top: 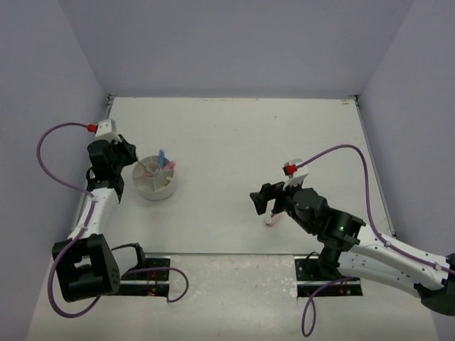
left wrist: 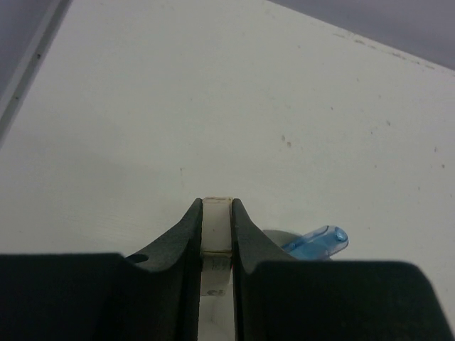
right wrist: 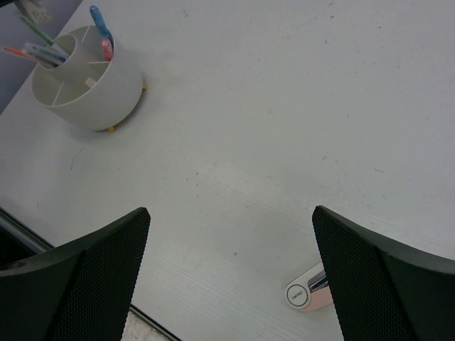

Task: Sort the stationery into containers
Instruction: Place the stationery in the storage box.

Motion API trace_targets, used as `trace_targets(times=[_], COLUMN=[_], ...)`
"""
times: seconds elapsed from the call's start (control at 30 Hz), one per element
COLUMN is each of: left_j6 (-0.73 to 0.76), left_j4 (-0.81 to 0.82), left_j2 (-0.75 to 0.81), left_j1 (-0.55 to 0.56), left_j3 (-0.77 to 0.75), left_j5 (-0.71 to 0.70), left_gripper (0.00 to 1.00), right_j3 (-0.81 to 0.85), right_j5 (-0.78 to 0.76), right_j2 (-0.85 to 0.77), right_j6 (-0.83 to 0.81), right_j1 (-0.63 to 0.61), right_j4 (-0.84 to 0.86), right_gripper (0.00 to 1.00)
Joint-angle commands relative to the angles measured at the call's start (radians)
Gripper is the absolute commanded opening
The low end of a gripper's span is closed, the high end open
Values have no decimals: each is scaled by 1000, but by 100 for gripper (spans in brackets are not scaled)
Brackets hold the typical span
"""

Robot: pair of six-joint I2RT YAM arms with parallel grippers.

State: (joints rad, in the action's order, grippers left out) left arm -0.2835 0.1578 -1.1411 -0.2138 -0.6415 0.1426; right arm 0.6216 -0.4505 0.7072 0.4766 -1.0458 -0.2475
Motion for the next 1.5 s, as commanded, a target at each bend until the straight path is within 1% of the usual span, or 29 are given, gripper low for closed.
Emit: trace_targets(times=[0.0,0.07,0.17,0.3,0.33,0.43,0.63,0.73,0.83,1.0,1.13,1.27,1.33,1.4,1.47], left_j6=[54,71,105,109,98,95,86,86,88,89,81,74,69,65,55], left_j4=[106,85,6,-44,-61,-98,-132,-117,-154,-156,-212,-241,-259,-272,-277], left_j2=[-1,-5,-5,-11,-18,-44,-82,-95,-108,-78,-83,-87,-83,-67,-46], left_j1=[-4,-4,-7,-12,-10,-11,-12,-10,-12,-12,-12,-12,-12,-12,-12], left_j3=[-11,-17,-44,-55,-58,-73,-101,-105,-121,-121,-125,-133,-138,-143,-141], left_j5=[107,126,88,44,10,-9,45,120,119,103,75,46,31,23,16], left_gripper=[0,0,0,0,0,0,2,7,7,8,16,31,41,50,57], right_j3=[1,1,0,0,-2,-2,3,4,6,7,9,9,10,11,13], right_j5=[13,21,39,52,52,58,61,64,65,72,72,72,73,73,73], right_j2=[-11,-11,-9,-6,-6,-6,12,24,27,34,35,41,47,52,59], right_j6=[-4,-7,-9,-10,-10,-12,-18,-19,-19,-21,-23,-24,-24,-25,-27], right_j1=[4,3,3,3,4,3,3,4,3,3,4,4,4,3,3], right_j4=[22,25,33,39,40,43,48,48,48,49,50,53,53,53,53], right_gripper=[99,99,99,99,99,99,99,99,99,99,99,99,99,99,99])
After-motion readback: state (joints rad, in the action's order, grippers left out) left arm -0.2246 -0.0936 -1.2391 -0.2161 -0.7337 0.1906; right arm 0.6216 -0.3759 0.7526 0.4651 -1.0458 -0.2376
